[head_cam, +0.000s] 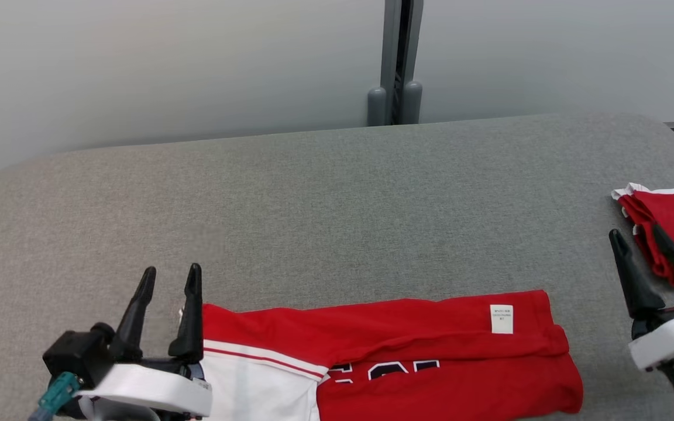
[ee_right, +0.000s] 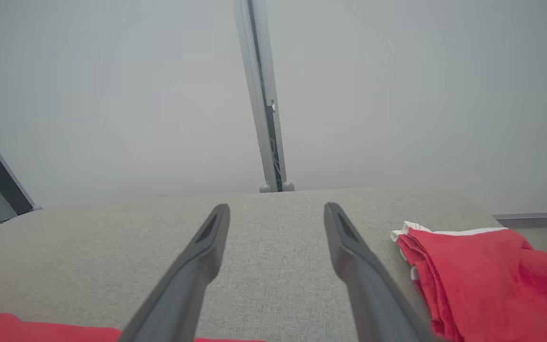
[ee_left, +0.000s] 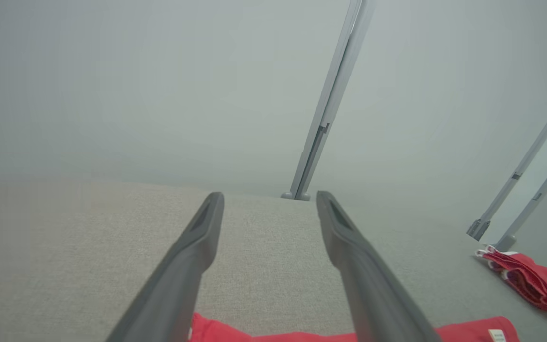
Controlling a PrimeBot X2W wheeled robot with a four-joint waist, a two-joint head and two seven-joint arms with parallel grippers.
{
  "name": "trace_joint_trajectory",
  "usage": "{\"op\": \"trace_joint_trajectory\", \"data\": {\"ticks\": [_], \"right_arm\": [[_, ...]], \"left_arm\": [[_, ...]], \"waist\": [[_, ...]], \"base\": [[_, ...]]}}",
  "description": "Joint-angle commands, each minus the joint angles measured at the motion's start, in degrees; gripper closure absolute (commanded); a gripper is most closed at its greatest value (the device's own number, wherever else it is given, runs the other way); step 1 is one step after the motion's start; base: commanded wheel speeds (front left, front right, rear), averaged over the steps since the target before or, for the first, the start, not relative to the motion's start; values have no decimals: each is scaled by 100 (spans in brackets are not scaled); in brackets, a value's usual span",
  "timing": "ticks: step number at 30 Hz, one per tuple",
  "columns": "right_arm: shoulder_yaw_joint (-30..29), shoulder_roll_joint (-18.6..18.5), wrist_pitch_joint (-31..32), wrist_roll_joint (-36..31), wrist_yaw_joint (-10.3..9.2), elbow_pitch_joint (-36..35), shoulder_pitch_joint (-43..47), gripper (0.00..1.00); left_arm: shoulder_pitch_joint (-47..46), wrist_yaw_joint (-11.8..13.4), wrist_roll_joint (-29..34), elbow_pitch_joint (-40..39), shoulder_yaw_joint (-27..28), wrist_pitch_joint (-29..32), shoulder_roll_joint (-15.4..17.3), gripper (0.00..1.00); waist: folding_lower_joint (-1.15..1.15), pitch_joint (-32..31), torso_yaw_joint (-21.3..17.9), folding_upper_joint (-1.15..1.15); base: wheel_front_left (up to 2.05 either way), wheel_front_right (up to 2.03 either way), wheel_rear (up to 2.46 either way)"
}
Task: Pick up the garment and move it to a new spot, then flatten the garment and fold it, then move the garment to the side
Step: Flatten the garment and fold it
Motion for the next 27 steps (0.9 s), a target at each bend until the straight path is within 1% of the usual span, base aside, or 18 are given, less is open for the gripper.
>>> {"op": "trace_joint_trajectory", "data": {"ticks": [1,3,4,5,6,8,9,11,13,16,20,22,23,27], "right_arm": [[-119,78,-3,-116,-1,-67,133,0],[-539,400,-4,-452,-1,-226,411,0],[-704,559,-4,-563,-1,-293,538,0],[-840,696,-3,-692,-1,-359,648,0],[-964,800,-4,-814,-1,-413,745,0],[-1129,998,-3,-1004,-1,-491,915,0],[-1181,1073,-4,-1089,-1,-525,973,0],[-1232,1185,-3,-1209,-1,-579,1051,0],[-1273,1245,-4,-1271,-1,-618,1094,0],[-1326,1294,-4,-1327,-1,-647,1115,0],[-1368,1357,-5,-1259,-1,-466,1166,0],[-1315,1412,-5,-1134,-1,-228,1190,0],[-1251,1451,-5,-1035,-1,64,1178,0],[-1166,1646,-4,-711,-1,602,1097,0]], "left_arm": [[46,-26,32,91,23,-59,-73,0],[85,-6,213,382,104,-179,-210,0],[140,62,235,519,193,-200,-365,0],[169,92,380,624,261,-215,-473,0],[154,69,578,639,327,-219,-565,0],[282,-27,883,704,463,-218,-815,0],[334,-80,1043,719,545,-219,-890,0],[411,-196,1214,726,760,-220,-1088,0],[452,-332,1416,738,888,-221,-1206,0],[446,-572,1596,777,1010,-222,-1306,0],[316,-776,1761,824,1125,-223,-1361,0],[266,-846,1820,837,1159,-223,-1378,0],[235,-902,1882,843,1159,-222,-1392,0],[221,-980,1943,881,1127,-223,-1397,0]], "waist": [[0,-11,-45,0],[0,-15,-83,0],[0,-17,-90,0],[0,-11,-103,0],[0,-2,-108,0],[0,10,-111,0],[0,16,-109,0],[0,28,-97,0],[0,44,-80,0],[0,84,-40,0],[0,142,27,0],[0,173,73,0],[0,207,124,0],[0,267,213,0]], "base": [[0,0,0],[0,0,0],[0,0,0],[0,0,0],[0,0,0],[0,0,0],[0,0,0],[0,0,0],[0,0,0],[0,0,0],[0,0,0],[0,0,0],[0,0,0],[0,0,0]]}}
